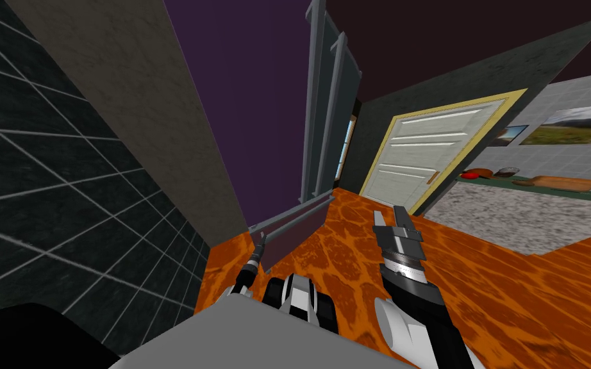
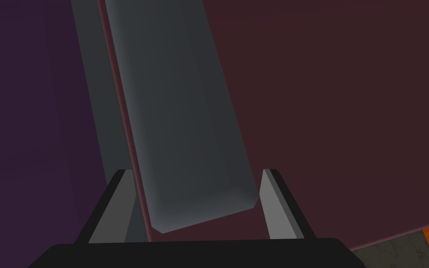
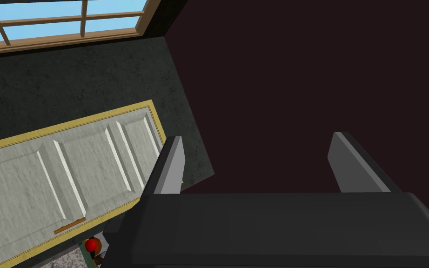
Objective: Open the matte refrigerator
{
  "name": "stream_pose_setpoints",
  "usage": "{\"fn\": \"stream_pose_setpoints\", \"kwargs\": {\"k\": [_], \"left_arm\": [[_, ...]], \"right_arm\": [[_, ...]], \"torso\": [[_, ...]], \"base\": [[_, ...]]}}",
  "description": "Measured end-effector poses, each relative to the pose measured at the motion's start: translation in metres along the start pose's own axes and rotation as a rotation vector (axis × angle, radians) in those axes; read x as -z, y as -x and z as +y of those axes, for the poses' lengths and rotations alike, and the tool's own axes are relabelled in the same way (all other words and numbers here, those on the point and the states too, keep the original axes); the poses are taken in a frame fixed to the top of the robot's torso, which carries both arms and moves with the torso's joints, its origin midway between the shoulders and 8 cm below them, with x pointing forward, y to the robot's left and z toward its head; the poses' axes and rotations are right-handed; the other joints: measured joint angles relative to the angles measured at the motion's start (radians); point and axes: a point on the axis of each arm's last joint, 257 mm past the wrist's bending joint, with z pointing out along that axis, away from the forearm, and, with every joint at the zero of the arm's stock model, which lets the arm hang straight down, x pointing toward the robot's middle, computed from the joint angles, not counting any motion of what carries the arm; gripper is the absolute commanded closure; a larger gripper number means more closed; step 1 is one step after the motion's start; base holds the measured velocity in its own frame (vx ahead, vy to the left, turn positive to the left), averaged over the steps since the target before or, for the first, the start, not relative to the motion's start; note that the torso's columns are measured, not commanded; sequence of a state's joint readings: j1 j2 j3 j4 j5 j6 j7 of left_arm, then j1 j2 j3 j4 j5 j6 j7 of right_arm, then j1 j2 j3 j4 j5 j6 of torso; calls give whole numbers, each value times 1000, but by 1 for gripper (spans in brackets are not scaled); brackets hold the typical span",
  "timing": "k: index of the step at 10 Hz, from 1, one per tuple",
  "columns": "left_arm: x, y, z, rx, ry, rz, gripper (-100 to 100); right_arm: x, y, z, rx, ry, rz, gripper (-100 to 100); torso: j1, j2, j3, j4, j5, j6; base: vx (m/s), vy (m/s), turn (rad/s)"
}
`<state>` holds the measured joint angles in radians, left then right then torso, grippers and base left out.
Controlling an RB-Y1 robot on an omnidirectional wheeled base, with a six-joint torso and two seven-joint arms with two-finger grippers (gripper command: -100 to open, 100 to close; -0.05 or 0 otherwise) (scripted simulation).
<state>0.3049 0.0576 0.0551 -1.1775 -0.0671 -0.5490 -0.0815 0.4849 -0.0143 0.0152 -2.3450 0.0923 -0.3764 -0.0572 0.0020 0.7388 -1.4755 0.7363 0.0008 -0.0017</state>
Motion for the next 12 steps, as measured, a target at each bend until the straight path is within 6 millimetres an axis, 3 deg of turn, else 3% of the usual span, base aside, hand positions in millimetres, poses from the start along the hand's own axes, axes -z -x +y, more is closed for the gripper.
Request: {"fn": "stream_pose_setpoints", "kwargs": {"k": [2,5,12], "left_arm": [[-1,1,-5,-3,-4,-2,100],[2,-1,0,0,17,0,100],[-27,9,-3,8,37,-62,100]], "right_arm": [[0,0,0,0,0,0,0],[0,0,0,0,0,0,0],[0,0,0,0,0,0,0]], "torso": [[-7,4,2,1,-1,1],[0,-3,-3,3,-3,1],[0,-2,-2,2,-2,1]], "base": [[-108,-142,19],[-110,-103,-28],[-175,-90,-105]]}}
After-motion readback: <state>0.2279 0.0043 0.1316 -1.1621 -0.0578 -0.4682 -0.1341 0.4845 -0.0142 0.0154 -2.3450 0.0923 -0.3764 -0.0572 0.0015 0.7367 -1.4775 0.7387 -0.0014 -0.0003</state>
